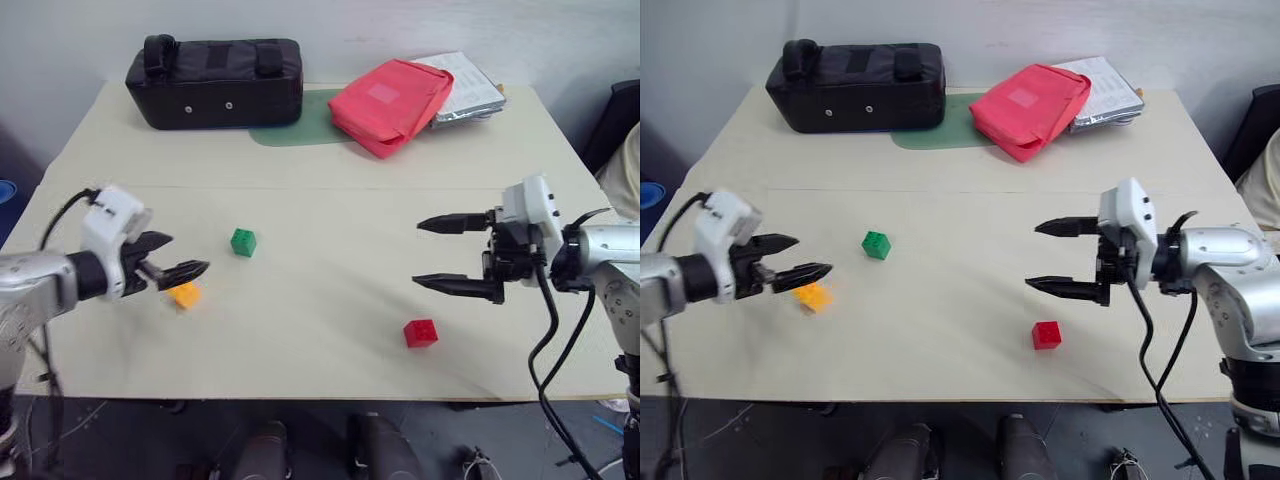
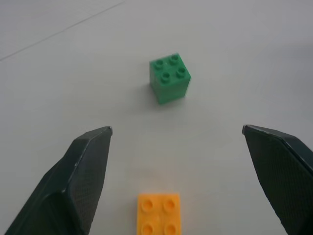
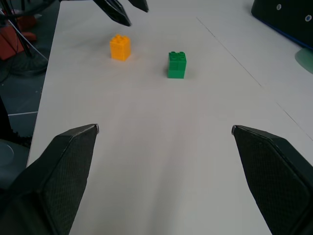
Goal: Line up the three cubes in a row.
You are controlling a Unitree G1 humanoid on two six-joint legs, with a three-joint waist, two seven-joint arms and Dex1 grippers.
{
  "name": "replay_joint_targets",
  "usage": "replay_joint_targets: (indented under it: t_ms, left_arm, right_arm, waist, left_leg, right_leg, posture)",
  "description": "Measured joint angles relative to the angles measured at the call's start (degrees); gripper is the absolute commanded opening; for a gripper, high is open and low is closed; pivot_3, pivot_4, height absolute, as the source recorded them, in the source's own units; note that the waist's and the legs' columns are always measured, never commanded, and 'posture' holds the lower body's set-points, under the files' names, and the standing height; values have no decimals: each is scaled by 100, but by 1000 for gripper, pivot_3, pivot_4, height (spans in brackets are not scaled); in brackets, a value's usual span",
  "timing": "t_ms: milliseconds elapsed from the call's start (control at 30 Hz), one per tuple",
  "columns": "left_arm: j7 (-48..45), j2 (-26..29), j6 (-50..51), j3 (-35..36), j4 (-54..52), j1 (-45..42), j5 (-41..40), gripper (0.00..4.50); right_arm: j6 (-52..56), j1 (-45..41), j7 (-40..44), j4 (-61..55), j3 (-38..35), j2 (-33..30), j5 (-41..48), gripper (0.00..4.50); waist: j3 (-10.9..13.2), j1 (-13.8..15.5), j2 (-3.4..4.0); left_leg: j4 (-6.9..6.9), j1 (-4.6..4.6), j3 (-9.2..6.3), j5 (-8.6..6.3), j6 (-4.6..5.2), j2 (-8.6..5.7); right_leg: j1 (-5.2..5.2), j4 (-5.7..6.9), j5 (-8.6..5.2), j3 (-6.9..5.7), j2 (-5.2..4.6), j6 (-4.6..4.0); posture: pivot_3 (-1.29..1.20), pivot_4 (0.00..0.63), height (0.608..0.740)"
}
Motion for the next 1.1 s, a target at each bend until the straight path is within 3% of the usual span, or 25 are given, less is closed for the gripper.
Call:
replay_joint_targets:
  t_ms: [100, 200, 467, 667, 767, 1033, 1100]
  left_arm:
    - [678, -664, 1011, -437, 501, -1003, 270, 4500]
    - [1173, -1113, 1307, -776, 1292, -1621, 709, 4500]
    - [1331, -1913, 890, -1566, 2663, -2477, 1213, 4500]
    - [1282, -2182, 556, -1962, 3248, -2568, 1494, 4500]
    - [1198, -2230, 373, -2115, 3470, -2567, 1593, 3889]
    - [1000, -2350, 115, -2177, 3738, -2771, 1760, 1495]
    - [958, -2344, 116, -2157, 3736, -2749, 1761, 1506]
  right_arm:
    - [53, 70, -160, -212, 18, 91, 84, 4481]
    - [85, 249, -274, -408, 14, 151, 132, 4481]
    - [79, 412, -520, -534, 28, 300, 131, 4481]
    - [44, 488, -644, -599, 32, 359, 124, 4481]
    - [-21, 555, -668, -651, 32, 368, 123, 4500]
    - [-29, 655, -722, -739, 31, 368, 133, 4500]
    - [-28, 662, -711, -741, 31, 367, 137, 4500]
  waist:
    - [-1, 40, -6]
    - [-4, 50, -12]
    - [-4, 57, -13]
    - [-4, 50, -13]
    - [-3, 60, -14]
    - [-3, 65, -14]
    - [-3, 62, -14]
  left_leg:
    - [9, -1, 2, 3, 2, -3]
    - [11, -1, 2, 4, 1, -4]
    - [23, -3, 3, 7, -2, -5]
    - [23, -3, 4, 11, -8, -4]
    - [29, -6, 3, 10, -7, -5]
    - [37, -10, 2, 9, -5, -5]
    - [37, -10, 2, 9, -5, -4]
  right_leg:
    - [-1, 7, 1, 1, 3, 2]
    - [-1, 7, 1, 1, 4, 3]
    - [-1, 7, 2, 1, 3, 4]
    - [-3, 11, 2, 1, 5, 4]
    - [-2, 10, 2, 0, 4, 4]
    - [-2, 12, 3, -1, 4, 6]
    - [-3, 14, 3, 0, 4, 6]
  posture:
    - [0, 150, 740]
    - [0, 150, 740]
    - [0, 150, 740]
    - [0, 150, 740]
    - [0, 150, 740]
    - [0, 150, 740]
    - [0, 150, 740]
